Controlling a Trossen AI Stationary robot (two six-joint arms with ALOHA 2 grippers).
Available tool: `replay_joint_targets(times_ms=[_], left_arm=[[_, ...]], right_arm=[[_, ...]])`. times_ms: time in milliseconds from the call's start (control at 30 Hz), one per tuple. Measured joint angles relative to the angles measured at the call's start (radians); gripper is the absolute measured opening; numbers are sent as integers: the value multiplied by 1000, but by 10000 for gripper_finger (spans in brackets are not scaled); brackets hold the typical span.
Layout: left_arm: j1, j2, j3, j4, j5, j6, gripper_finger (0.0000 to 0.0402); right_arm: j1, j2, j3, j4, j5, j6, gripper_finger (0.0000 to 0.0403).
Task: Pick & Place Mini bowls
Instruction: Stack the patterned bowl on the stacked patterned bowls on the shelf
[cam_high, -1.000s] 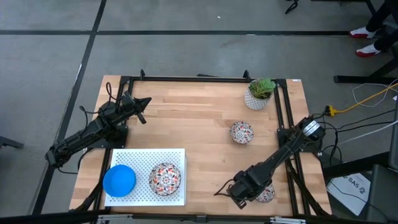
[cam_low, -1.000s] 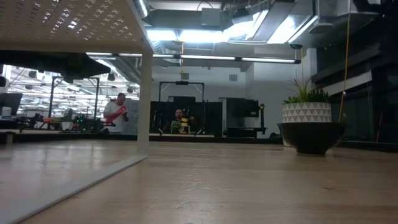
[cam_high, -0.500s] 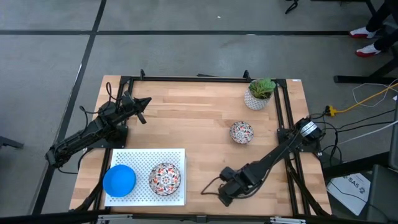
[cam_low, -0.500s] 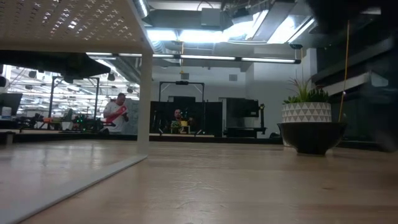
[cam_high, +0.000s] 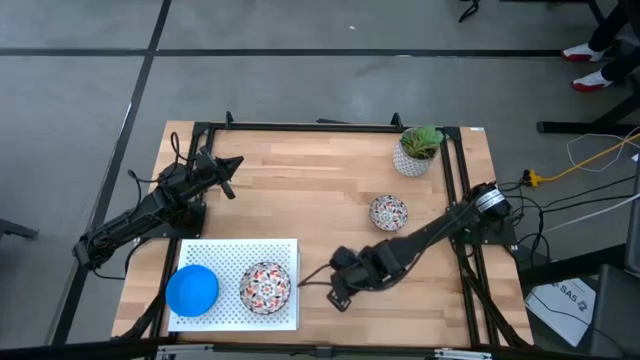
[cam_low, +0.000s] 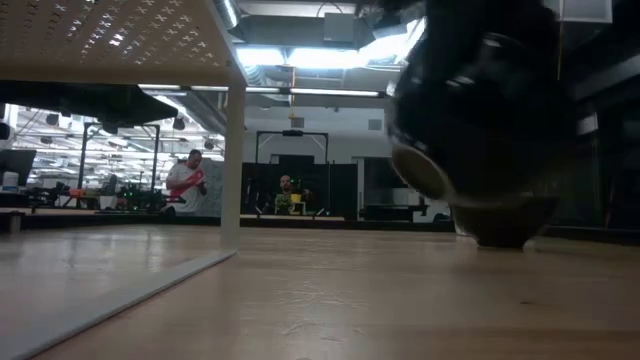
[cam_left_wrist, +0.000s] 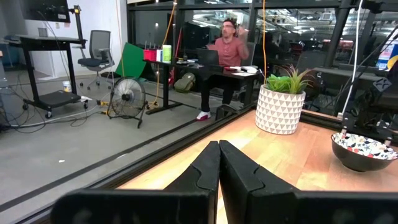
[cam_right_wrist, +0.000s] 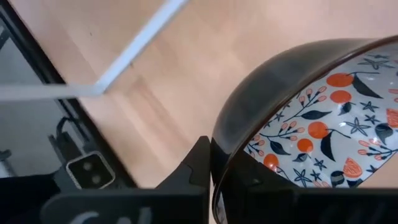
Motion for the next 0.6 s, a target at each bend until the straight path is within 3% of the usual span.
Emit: replay_joint_targets(times_ms=[333,600], left_arm=[[0,0,0,0,0,0,4],[0,0,0,0,0,0,4]], right_arm=[[-89,-3,186,-266,24,-268,16],[-163,-4,309,-362,25,-458,17]])
